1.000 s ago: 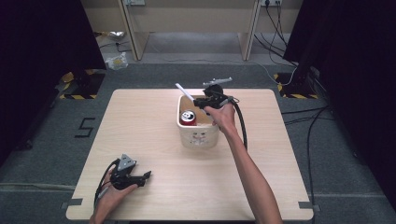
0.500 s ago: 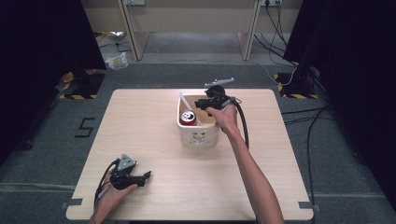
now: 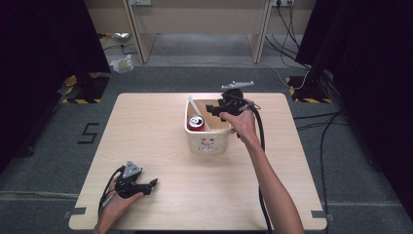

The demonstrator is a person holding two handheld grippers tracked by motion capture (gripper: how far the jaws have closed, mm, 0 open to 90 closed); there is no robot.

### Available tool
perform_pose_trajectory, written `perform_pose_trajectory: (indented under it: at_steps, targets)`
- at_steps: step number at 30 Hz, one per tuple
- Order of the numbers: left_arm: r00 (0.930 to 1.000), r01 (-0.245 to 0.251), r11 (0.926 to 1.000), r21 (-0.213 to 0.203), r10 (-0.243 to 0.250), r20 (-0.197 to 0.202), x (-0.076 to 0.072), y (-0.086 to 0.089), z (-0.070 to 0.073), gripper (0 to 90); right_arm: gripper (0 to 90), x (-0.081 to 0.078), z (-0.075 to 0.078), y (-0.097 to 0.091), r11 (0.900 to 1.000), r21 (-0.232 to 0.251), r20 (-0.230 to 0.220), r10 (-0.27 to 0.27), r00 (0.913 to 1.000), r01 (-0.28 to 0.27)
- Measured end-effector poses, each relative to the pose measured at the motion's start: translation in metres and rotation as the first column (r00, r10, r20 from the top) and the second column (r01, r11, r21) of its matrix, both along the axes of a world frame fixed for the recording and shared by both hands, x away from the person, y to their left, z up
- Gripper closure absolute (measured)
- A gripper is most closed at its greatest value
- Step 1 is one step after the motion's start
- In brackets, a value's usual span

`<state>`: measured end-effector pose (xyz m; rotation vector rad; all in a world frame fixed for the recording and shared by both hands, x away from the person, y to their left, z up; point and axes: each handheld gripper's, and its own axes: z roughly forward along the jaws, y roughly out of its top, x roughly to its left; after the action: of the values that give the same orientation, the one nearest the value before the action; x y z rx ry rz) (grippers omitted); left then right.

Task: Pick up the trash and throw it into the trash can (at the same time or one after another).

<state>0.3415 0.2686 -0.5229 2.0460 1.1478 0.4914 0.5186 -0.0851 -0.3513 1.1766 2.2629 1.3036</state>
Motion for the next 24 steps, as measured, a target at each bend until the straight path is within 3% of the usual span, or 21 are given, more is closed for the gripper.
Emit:
perform_pose_trajectory:
  at_steps: [6,11,24]
  targets:
    - [1.0000,-0.001,1.0000,-0.001,0.001,0.001,0.000,0.000,0.000,21.2,22.2,-0.008,0.007,-0.012,0.9988,-0.015,0.026,-0.045,0.9986,0.046]
    - [1.0000,-0.002,1.0000,-0.002,0.002,0.001,0.000,0.000,0.000,21.2,18.5,-0.014,0.007,-0.022,0.9977,-0.028,0.038,-0.060,0.9975,0.061]
    - [1.0000,-0.001,1.0000,-0.001,0.001,0.001,0.000,0.000,0.000,21.2,19.5,-0.032,0.005,-0.047,0.9939,-0.063,0.074,-0.086,0.9935,0.091]
